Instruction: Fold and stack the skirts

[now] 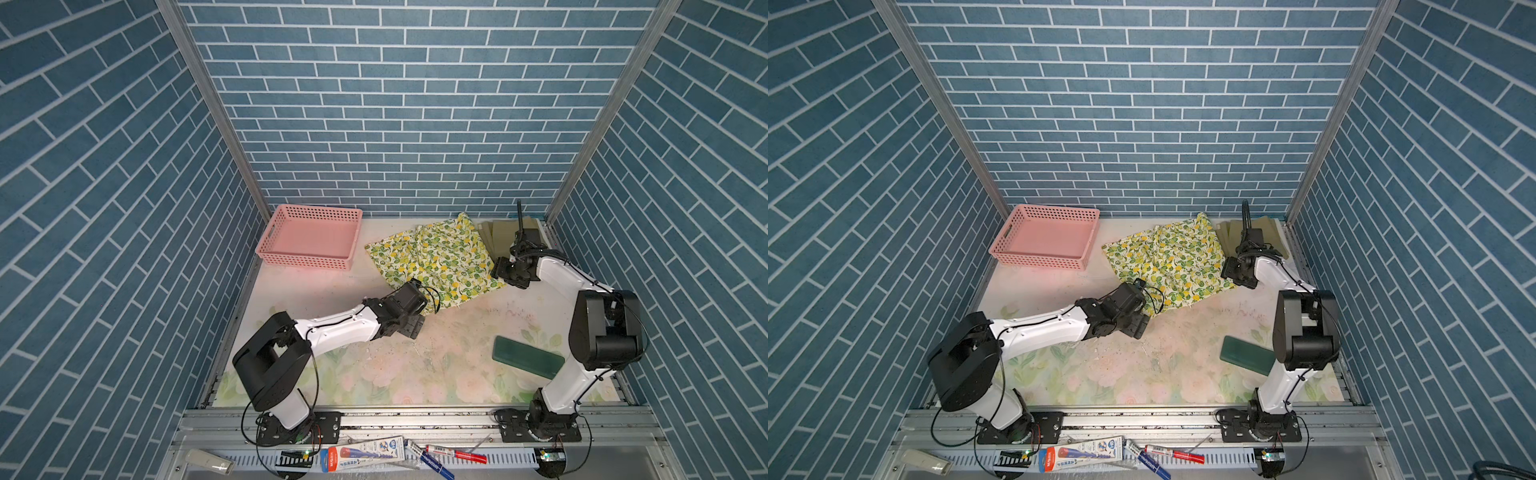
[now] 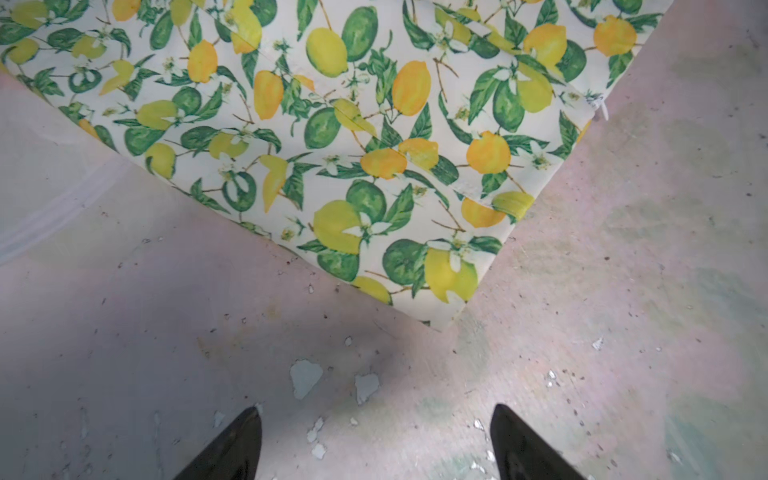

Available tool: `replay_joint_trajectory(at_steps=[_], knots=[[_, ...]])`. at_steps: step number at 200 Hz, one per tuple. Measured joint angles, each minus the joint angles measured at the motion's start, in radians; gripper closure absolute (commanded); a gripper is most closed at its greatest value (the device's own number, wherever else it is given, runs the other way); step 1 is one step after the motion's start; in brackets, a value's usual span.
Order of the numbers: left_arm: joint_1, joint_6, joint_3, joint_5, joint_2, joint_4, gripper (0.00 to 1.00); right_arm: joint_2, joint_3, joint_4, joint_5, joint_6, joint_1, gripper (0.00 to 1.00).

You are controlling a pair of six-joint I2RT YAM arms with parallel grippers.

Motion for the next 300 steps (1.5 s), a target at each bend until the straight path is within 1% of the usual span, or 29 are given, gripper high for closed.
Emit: replay_joint_trajectory(at_steps=[11,19,31,41,44,55,62,73,82,86,105,114,129,151,154,159,166,172,173,175,182,187,192,207,220,240,279,295,300], knots=[[-0.013,-0.005,0.01,-0.016,0.043,0.012,0.13,0.029,0.0,0.001,0.003,-0.009,0.0,0.51],[-0.019,-0.008,0.018,-0.027,0.069,0.014,0.13,0.043,0.0,0.001,0.009,-0.013,0.0,0.59],[-0.026,-0.012,0.03,-0.048,0.104,0.018,0.13,0.053,0.0,-0.001,0.024,-0.032,0.0,0.76],[-0.03,-0.015,0.036,-0.069,0.119,0.02,0.14,0.053,0.0,0.0,0.03,-0.033,0.0,0.96],[-0.03,-0.016,0.038,-0.079,0.122,0.02,0.14,0.053,0.0,0.0,0.034,-0.037,0.0,1.0],[-0.031,-0.019,0.047,-0.108,0.131,0.021,0.2,0.053,0.001,0.007,0.038,-0.035,0.0,1.0],[-0.031,-0.021,0.052,-0.128,0.134,0.021,0.27,0.051,0.001,0.008,0.04,-0.04,0.0,1.0],[-0.029,-0.022,0.058,-0.16,0.135,0.027,0.42,0.044,0.001,0.008,0.041,-0.042,0.0,1.0],[-0.027,-0.035,0.059,-0.183,0.135,0.034,0.61,0.029,0.0,0.005,0.042,-0.042,0.0,1.0],[-0.024,-0.027,0.059,-0.19,0.135,0.036,0.67,0.019,0.0,0.005,0.042,-0.042,0.0,1.0],[-0.008,-0.034,0.056,-0.214,0.129,0.043,0.91,-0.043,0.0,0.002,0.045,-0.041,0.0,1.0],[0.005,-0.031,0.052,-0.22,0.12,0.045,0.97,-0.077,0.0,0.001,0.045,-0.041,0.0,1.0],[0.031,-0.031,0.045,-0.235,0.095,0.046,1.0,-0.141,0.0,-0.002,0.046,-0.039,0.001,1.0],[0.058,-0.021,0.034,-0.248,0.046,0.046,1.0,-0.201,0.0,-0.01,0.056,-0.037,0.001,1.0],[0.061,-0.021,0.032,-0.251,0.038,0.046,0.98,-0.205,0.0,-0.011,0.056,-0.037,0.001,1.0],[0.064,-0.018,0.029,-0.253,0.025,0.047,0.92,-0.209,0.0,-0.013,0.06,-0.037,0.001,0.99],[0.066,-0.014,0.025,-0.255,0.008,0.048,0.8,-0.211,0.0,-0.014,0.063,-0.037,0.001,0.89],[0.066,-0.01,0.02,-0.254,-0.006,0.051,0.67,-0.21,0.0,-0.015,0.066,-0.035,0.001,0.76],[0.066,-0.013,0.019,-0.253,-0.007,0.052,0.65,-0.21,0.0,-0.015,0.067,-0.035,0.001,0.76],[0.067,-0.011,0.017,-0.252,-0.012,0.055,0.61,-0.209,0.0,-0.016,0.068,-0.034,0.001,0.7],[0.067,-0.008,0.01,-0.245,-0.025,0.058,0.48,-0.206,0.0,-0.02,0.071,-0.037,0.001,0.59],[0.067,-0.007,0.005,-0.234,-0.032,0.061,0.43,-0.204,0.0,-0.023,0.073,-0.041,0.001,0.5],[0.067,-0.006,0.001,-0.226,-0.037,0.065,0.4,-0.201,0.0,-0.024,0.072,-0.044,0.001,0.43],[0.066,-0.011,-0.011,-0.192,-0.042,0.074,0.37,-0.189,0.0,-0.026,0.078,-0.076,0.001,0.32],[0.065,-0.012,-0.023,-0.161,-0.042,0.079,0.35,-0.174,0.0,-0.026,0.084,-0.112,0.007,0.29],[0.063,-0.017,-0.047,-0.117,-0.046,0.08,0.34,-0.135,0.0,-0.028,0.109,-0.168,0.021,0.28],[0.062,-0.023,-0.068,-0.073,-0.083,0.076,0.32,-0.033,0.0,-0.016,0.121,-0.253,0.044,0.33],[0.062,-0.023,-0.068,-0.068,-0.105,0.077,0.32,0.002,0.003,-0.005,0.124,-0.275,0.047,0.37],[0.062,-0.023,-0.068,-0.067,-0.11,0.077,0.32,0.016,0.007,-0.003,0.127,-0.283,0.047,0.39]])
